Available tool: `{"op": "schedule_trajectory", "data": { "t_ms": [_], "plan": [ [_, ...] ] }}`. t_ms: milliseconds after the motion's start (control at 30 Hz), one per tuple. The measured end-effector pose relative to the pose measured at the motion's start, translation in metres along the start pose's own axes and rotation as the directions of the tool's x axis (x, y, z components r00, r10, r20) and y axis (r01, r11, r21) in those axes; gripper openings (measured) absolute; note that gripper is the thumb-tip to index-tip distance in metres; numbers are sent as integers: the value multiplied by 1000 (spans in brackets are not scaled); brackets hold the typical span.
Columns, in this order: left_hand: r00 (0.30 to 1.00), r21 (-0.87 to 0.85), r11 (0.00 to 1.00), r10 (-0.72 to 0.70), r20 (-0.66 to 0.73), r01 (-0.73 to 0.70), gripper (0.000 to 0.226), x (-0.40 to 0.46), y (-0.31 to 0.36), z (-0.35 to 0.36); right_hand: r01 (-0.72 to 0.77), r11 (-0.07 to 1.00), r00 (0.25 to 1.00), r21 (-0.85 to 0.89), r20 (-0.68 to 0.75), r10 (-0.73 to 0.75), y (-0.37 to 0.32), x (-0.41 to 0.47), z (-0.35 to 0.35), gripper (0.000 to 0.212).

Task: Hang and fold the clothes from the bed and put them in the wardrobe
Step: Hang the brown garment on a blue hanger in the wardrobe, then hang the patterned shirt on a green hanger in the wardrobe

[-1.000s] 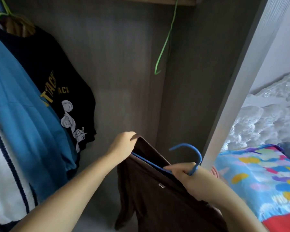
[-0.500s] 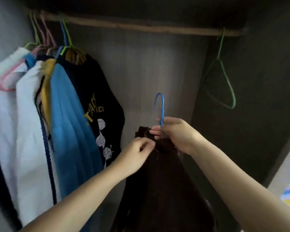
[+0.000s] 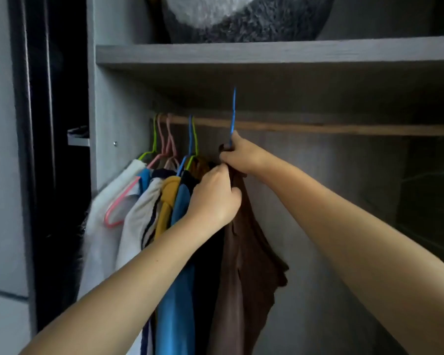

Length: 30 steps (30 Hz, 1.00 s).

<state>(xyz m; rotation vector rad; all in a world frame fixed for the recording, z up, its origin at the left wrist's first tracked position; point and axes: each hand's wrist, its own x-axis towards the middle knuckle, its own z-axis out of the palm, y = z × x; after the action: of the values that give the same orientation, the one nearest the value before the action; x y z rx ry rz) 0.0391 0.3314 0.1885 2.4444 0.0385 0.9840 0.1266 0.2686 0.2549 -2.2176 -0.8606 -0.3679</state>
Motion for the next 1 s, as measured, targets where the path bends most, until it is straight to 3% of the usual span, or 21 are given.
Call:
{"op": "schedule_trajectory", "data": {
  "t_ms": [133,267,367,500,567,667,767,900,1000],
  "plan": [
    [999,346,938,-7,-31,18,30,49,-28,-12,-50,992,999,-119,-19,49,-24,56,21,40],
    [993,569,822,-49,110,-23,39,67,-62,-2,-116,956,987,-270,78,142,-15,77,60,38],
    [985,685,722,-29,173,-99,47,60,-88,14,-148,978,988,-146,31,154,9,81,96,43],
    [993,731,675,24,115,-100,57,52,-88,16,-171,984,985,-55,-21,170,24,91,106,68],
    [994,755,646,64,93,-112,60,44,-75,21,-124,991,989,-47,-89,119,38,73,98,60],
    [977,710,674,187,102,-203,54,25,-52,41,-97,992,971,-76,-225,78,79,23,82,45],
    [937,588,733,317,149,-341,48,5,-29,80,-170,973,934,-153,-341,109,138,-48,61,43],
    [873,388,783,410,264,-486,38,-31,10,150,-426,887,850,-177,-415,325,213,-167,22,41],
    [757,242,755,462,462,-609,36,-76,47,202,-658,727,732,-195,-395,556,240,-270,-5,35]
  ]
}}
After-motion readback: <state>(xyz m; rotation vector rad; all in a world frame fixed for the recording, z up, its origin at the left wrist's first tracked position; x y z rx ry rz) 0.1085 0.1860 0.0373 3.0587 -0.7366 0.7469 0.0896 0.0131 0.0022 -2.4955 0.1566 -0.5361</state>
